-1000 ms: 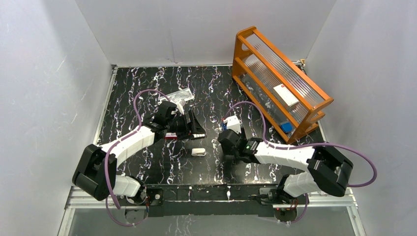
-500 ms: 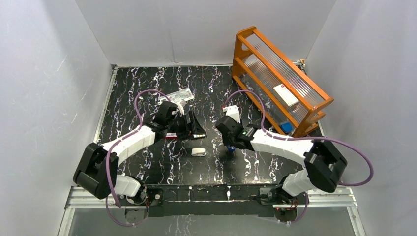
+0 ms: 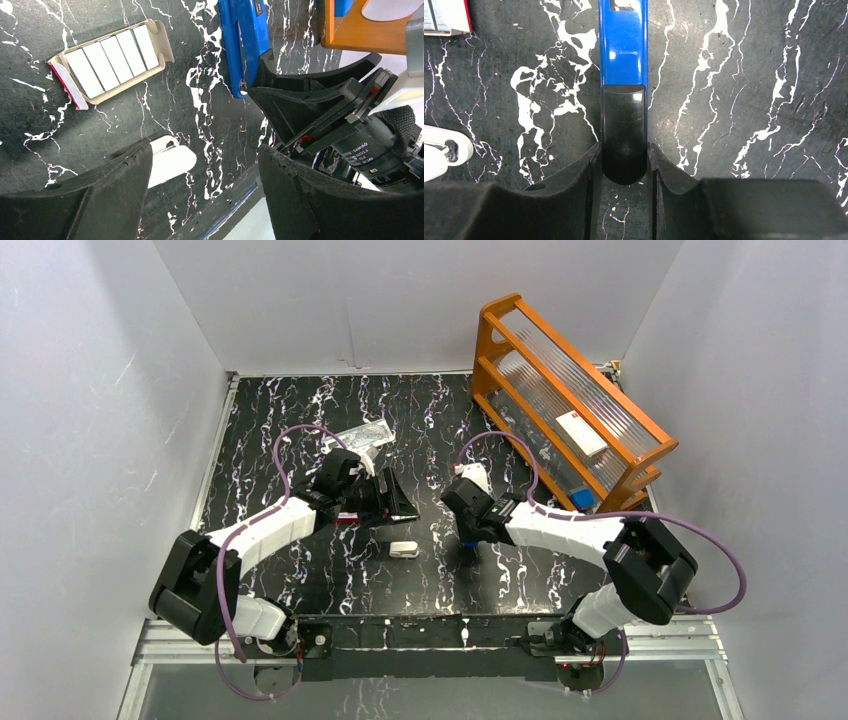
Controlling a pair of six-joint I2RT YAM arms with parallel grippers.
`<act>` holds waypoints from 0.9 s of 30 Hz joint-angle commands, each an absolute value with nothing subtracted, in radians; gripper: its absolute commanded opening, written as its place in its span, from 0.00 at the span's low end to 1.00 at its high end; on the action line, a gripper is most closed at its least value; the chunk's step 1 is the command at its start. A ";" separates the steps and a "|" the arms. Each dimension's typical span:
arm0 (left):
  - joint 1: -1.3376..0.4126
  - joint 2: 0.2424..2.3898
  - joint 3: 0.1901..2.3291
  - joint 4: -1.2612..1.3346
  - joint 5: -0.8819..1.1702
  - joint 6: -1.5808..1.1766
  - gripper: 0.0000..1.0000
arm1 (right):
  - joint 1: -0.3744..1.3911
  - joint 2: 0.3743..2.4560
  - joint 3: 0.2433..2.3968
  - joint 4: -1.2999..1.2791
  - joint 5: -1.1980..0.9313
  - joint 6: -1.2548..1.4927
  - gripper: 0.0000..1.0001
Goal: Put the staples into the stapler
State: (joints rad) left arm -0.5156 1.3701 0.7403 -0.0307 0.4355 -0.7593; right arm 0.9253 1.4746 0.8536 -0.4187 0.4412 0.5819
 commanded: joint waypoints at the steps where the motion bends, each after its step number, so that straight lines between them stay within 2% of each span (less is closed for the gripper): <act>1: -0.522 1.359 0.733 -0.035 0.432 -0.744 0.74 | 0.919 1.524 0.795 -0.391 0.350 0.598 0.25; 7: -0.522 1.355 0.742 -0.056 0.421 -0.733 0.74 | 0.908 1.578 0.801 -0.336 0.331 0.564 0.24; 18: -0.521 1.151 0.754 -0.231 0.177 -0.683 0.74 | 0.841 1.802 0.847 -0.063 0.162 0.215 0.23; 22: -0.520 1.085 0.758 -0.291 0.095 -0.679 0.74 | 0.828 1.776 0.883 -0.076 0.177 0.175 0.27; 27: -0.520 1.045 0.799 -0.347 0.035 -0.652 0.74 | 0.806 1.749 1.064 -0.200 0.247 0.167 0.41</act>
State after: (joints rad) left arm -0.5156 1.0821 0.7429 -0.2649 0.1322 -0.6899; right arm 0.8188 1.7050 0.9745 -0.0067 0.2607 0.2047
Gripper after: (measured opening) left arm 0.740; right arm 0.406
